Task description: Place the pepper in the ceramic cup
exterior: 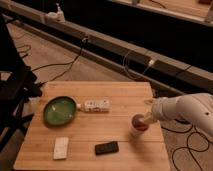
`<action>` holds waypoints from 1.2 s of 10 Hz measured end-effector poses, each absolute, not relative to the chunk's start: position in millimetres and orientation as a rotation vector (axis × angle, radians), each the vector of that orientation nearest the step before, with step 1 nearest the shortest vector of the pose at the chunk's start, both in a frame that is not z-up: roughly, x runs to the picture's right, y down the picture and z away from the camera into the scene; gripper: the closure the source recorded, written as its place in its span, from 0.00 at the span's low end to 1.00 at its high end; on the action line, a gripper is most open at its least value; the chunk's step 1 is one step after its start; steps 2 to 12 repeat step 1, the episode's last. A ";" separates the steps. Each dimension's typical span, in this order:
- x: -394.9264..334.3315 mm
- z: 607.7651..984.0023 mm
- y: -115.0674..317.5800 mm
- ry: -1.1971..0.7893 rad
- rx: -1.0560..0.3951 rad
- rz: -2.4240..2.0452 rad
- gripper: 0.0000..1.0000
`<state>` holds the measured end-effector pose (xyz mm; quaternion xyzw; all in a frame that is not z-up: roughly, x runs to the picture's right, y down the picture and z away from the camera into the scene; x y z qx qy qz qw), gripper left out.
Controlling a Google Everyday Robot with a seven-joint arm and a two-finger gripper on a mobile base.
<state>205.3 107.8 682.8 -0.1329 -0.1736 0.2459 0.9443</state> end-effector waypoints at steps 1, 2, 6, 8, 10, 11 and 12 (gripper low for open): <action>205.1 683.0 107.7 -0.354 -0.271 0.501 0.39; 205.1 683.0 107.7 -0.354 -0.271 0.501 0.39; 205.1 683.0 107.7 -0.354 -0.271 0.501 0.39; 205.1 683.0 107.7 -0.354 -0.271 0.501 0.39; 205.1 683.0 107.7 -0.354 -0.271 0.501 0.39; 205.1 683.0 107.7 -0.354 -0.271 0.501 0.39; 205.1 683.0 107.7 -0.354 -0.271 0.501 0.39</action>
